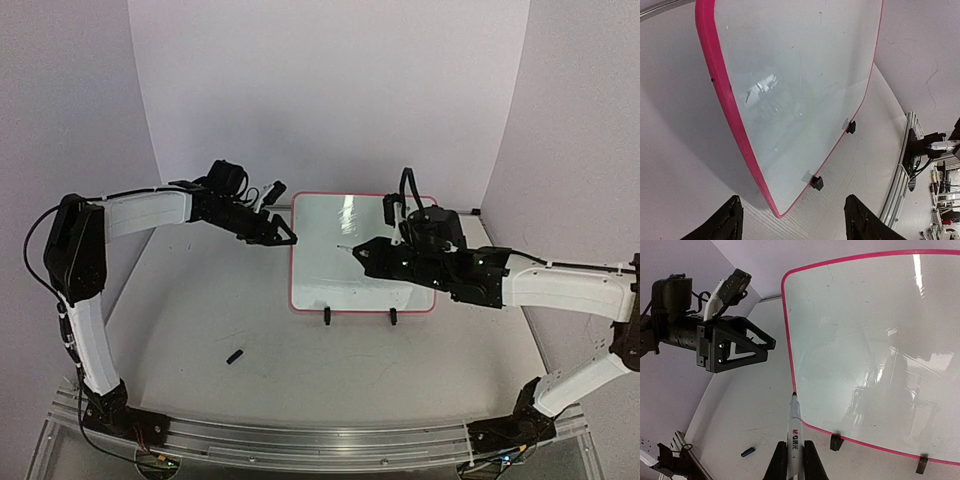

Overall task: Write a sentence on the whiteboard
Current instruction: Hold the whiteboard on the whiteboard stand, then write a sentence on the whiteboard.

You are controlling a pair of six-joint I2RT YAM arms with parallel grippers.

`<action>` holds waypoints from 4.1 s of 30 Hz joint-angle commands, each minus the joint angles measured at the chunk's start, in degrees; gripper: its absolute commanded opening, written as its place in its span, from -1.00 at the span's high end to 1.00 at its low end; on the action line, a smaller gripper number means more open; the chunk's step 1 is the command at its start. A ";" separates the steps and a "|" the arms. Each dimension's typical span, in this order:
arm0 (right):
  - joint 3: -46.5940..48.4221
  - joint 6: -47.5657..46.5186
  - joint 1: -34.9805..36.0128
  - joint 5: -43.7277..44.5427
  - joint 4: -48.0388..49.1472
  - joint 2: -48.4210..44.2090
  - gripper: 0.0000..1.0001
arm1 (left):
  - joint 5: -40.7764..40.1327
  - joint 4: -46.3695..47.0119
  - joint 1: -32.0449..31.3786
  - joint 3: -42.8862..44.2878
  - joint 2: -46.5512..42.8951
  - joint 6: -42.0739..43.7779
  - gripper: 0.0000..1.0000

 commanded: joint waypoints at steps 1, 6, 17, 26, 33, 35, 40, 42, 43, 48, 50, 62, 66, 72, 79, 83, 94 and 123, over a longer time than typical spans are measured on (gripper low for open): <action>3.85 -1.21 -2.29 -3.51 5.07 2.96 1.00 | 2.14 1.92 0.95 5.36 3.88 2.12 -0.35; 4.44 -1.11 -4.65 -7.48 8.27 5.13 1.00 | 1.84 1.57 1.27 8.23 7.00 3.64 -0.25; 8.22 -2.55 -5.80 -9.34 9.87 10.71 1.00 | 8.76 3.27 2.84 10.23 9.91 5.99 0.18; 13.57 -5.04 -5.69 -6.73 9.13 15.73 1.00 | 12.37 3.17 2.83 10.44 10.95 7.98 0.47; 17.10 -6.06 -5.51 -6.26 9.05 18.88 1.00 | 11.51 2.74 2.76 7.42 9.42 11.08 0.83; 17.67 -6.25 -5.42 -6.54 9.00 19.37 1.00 | 11.15 2.85 2.76 6.04 8.74 12.09 0.90; 17.64 -6.66 -4.73 -5.59 9.08 19.37 1.00 | 9.99 4.53 2.33 1.46 5.94 13.88 1.00; 17.65 -7.06 -4.32 -5.00 9.16 19.39 1.00 | 9.26 5.74 1.91 -0.91 4.69 14.01 1.00; 17.69 -7.28 -4.01 -3.89 9.34 19.51 1.00 | 8.86 6.30 1.60 -1.85 4.09 14.08 1.00; 18.00 -8.02 -2.69 -0.06 11.10 20.09 1.00 | 7.96 7.46 0.93 -3.98 2.53 14.13 1.00; 17.65 -8.25 -2.24 0.92 12.44 20.08 1.00 | 7.49 7.11 0.84 -4.06 2.44 14.62 1.00; 20.54 -9.44 -1.66 2.57 13.68 23.25 1.00 | 6.85 6.71 0.48 -4.56 1.97 15.40 1.00; 21.70 -10.00 -1.62 3.81 13.67 24.36 1.00 | 6.84 6.62 0.39 -4.56 1.91 15.52 1.00; 23.62 -11.13 -1.60 4.33 13.72 26.03 1.00 | 6.85 6.46 0.22 -4.39 1.96 15.59 1.00; 25.28 -11.51 -1.60 5.30 13.55 27.69 1.00 | 6.64 6.05 -0.01 -4.29 1.95 16.00 1.00; 25.61 -11.00 -1.62 6.68 12.84 28.26 1.00 | 6.46 5.83 -0.13 -4.21 1.87 16.27 1.00; 22.91 -9.51 -1.60 13.81 12.15 26.04 1.00 | 5.93 5.22 -0.40 -3.94 1.78 16.81 1.00; 21.75 -12.95 -1.12 8.70 14.25 24.07 1.00 | 4.82 4.51 -0.40 -3.37 2.05 16.83 1.00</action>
